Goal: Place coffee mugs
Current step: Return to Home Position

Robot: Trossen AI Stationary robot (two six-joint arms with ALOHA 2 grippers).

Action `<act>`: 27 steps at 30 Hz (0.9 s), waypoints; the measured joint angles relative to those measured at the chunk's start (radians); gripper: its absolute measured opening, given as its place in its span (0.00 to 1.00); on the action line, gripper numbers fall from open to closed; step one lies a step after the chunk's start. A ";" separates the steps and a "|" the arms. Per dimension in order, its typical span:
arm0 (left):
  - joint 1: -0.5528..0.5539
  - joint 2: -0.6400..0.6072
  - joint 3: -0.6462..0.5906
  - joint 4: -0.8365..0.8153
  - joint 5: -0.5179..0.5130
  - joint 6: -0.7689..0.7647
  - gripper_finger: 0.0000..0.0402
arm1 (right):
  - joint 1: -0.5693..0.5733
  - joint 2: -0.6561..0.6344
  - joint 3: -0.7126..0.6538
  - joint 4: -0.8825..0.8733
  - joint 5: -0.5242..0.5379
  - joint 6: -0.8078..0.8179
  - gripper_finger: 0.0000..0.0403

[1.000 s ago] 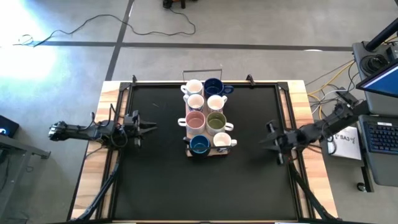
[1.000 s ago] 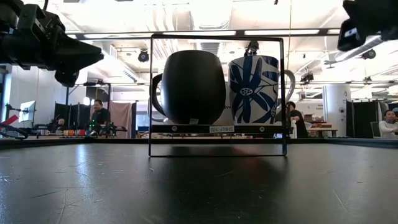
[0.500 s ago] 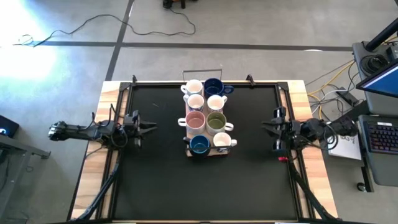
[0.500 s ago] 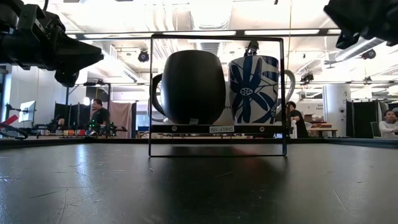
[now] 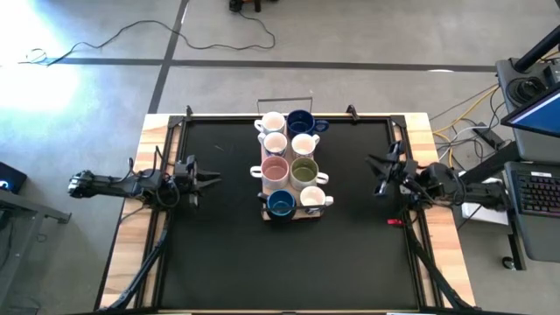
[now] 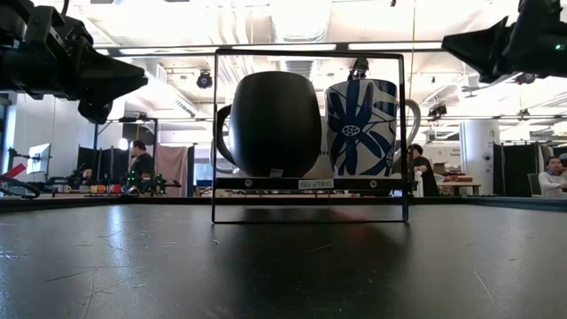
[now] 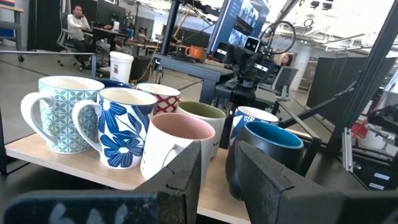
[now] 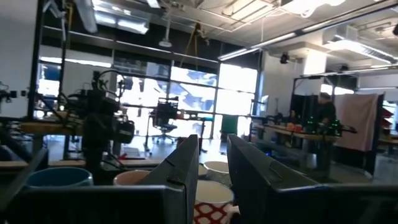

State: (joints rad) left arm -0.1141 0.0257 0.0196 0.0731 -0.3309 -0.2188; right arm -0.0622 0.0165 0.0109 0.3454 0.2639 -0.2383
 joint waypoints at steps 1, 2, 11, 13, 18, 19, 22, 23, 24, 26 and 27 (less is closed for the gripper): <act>0.000 0.000 0.000 0.000 0.000 0.000 0.20 | -0.009 0.000 0.000 0.000 0.000 0.001 0.19; 0.000 0.000 0.000 0.000 0.000 0.000 0.20 | -0.018 -0.001 0.000 0.000 0.000 0.002 0.19; 0.000 0.000 0.000 0.000 0.000 0.000 0.20 | -0.046 -0.002 0.000 0.000 0.000 0.002 0.19; 0.000 0.000 0.000 0.000 0.000 0.000 0.20 | -0.046 -0.002 0.000 0.000 0.000 0.002 0.19; 0.000 0.000 0.000 0.000 0.000 0.000 0.20 | -0.046 0.001 0.000 0.000 0.000 0.002 0.19; 0.000 0.000 0.000 0.000 0.000 0.000 0.20 | -0.046 0.003 0.000 0.000 0.000 0.002 0.19; 0.000 0.000 0.000 0.000 0.000 0.000 0.20 | -0.046 0.005 0.000 -0.001 0.000 0.002 0.19; 0.000 0.000 0.000 0.000 0.000 0.000 0.20 | -0.046 0.005 0.000 -0.001 -0.001 0.002 0.19; 0.000 0.000 0.000 0.000 0.000 0.000 0.20 | -0.046 0.005 -0.001 -0.001 0.000 0.002 0.19; 0.000 0.000 0.000 0.000 0.000 0.000 0.20 | -0.046 0.005 -0.001 -0.001 -0.001 0.002 0.19; 0.000 0.000 0.000 0.000 0.000 0.000 0.20 | -0.046 0.005 -0.001 -0.001 0.000 0.002 0.19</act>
State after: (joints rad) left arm -0.1142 0.0257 0.0196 0.0731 -0.3309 -0.2189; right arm -0.1078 0.0219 0.0101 0.3443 0.2634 -0.2363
